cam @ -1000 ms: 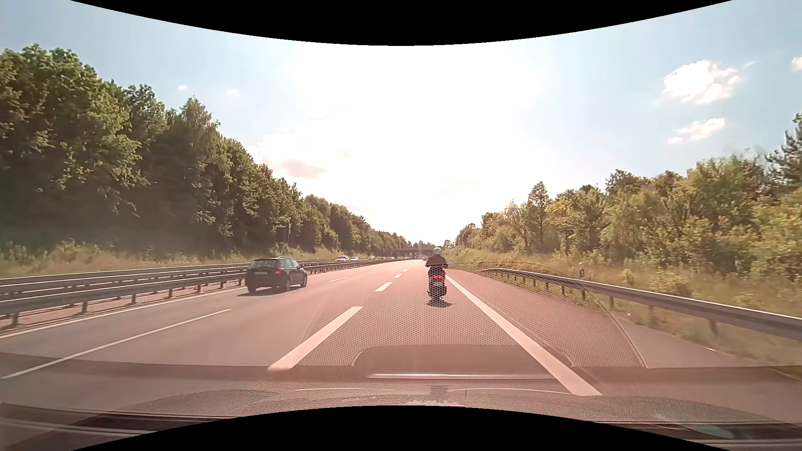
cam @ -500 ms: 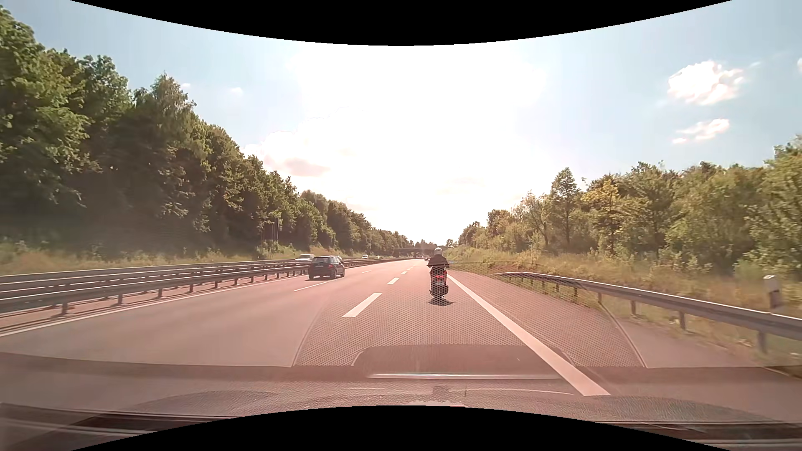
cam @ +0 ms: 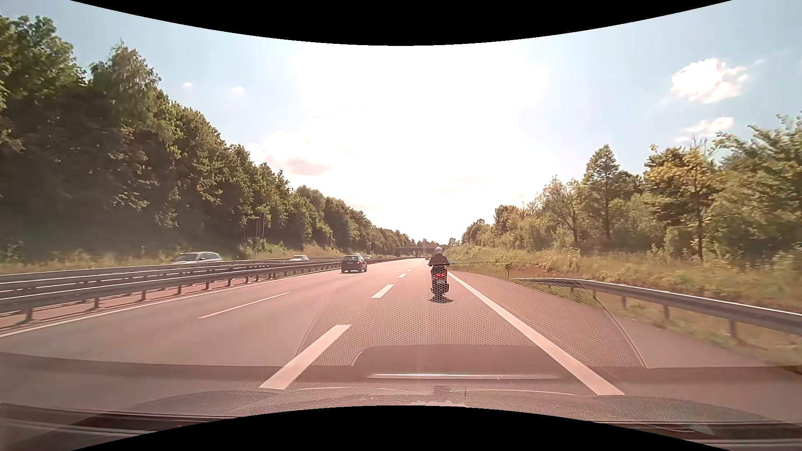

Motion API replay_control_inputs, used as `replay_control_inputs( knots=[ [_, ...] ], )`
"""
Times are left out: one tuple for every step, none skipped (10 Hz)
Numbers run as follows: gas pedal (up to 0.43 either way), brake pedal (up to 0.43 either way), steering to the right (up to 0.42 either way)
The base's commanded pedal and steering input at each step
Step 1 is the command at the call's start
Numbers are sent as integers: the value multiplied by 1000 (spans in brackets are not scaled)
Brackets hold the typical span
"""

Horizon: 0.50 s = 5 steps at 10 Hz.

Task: Follow the waypoints while adhering to traffic rules and regulations

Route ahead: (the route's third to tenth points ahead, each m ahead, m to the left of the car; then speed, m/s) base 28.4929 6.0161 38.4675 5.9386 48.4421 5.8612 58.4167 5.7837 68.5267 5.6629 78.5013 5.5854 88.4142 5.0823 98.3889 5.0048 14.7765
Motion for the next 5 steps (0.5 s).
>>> replay_control_inputs(
  knots=[
    [370, 12, -1],
    [370, 12, -1],
    [370, 12, -2],
    [370, 12, -2],
    [370, 12, -2]
  ],
)
